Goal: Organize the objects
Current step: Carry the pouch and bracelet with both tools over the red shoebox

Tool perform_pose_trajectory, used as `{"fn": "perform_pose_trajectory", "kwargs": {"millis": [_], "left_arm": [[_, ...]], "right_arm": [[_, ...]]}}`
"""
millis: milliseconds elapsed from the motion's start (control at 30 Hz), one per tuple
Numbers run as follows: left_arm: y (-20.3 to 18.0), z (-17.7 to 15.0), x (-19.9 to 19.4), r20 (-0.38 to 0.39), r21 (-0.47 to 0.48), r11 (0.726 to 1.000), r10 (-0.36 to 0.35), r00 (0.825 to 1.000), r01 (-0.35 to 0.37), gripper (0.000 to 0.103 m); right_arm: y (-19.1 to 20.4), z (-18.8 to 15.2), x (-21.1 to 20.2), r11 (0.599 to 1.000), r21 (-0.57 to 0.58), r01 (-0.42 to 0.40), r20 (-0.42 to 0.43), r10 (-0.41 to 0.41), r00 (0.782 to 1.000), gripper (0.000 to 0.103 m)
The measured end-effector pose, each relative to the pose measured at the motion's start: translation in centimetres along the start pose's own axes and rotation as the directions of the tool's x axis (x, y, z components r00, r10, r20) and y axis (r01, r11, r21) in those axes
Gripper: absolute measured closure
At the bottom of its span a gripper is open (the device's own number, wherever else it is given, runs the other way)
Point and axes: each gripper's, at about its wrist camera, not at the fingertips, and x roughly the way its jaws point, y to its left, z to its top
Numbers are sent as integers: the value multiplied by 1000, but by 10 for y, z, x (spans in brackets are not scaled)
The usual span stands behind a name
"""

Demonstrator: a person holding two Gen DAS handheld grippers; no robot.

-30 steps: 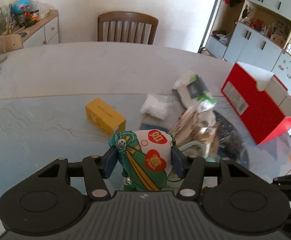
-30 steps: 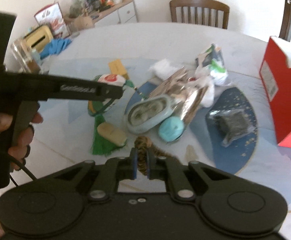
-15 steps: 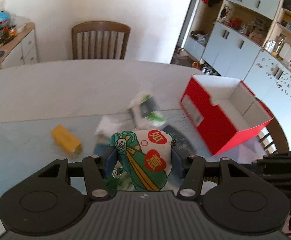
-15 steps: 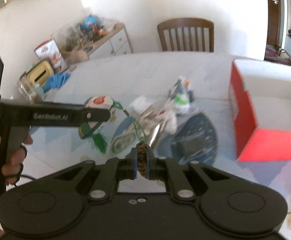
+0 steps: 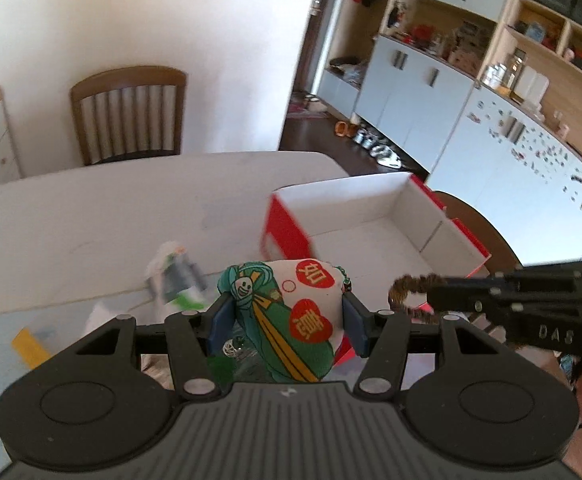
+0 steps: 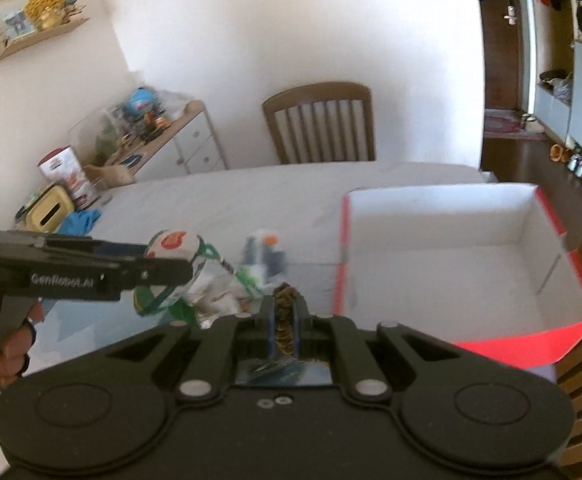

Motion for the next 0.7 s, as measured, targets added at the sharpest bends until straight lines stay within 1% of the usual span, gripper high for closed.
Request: {"fn": "perform_pose_trajectory", "kwargs": {"millis": [233,500,567,700], "left_arm": [[-50,32,39,-3,62,998,-23,1000,23,46],[-100,78,73,20,105,994,-38,999,36,46],[-108,85,85,19,106,993,-45,999,42,46],[-120,90,117,10,124,992,-23,1000,22,46]], "right_arm": [[-50,15,-6,998,-17,60,25,-60,998,96],[-103,20,13,991,-1,134,-4,-134,991,96],[-116,20,18,990,11,140,-14,-140,990,96],[-136,20,32,987,6,161,-36,-161,986,96]]}}
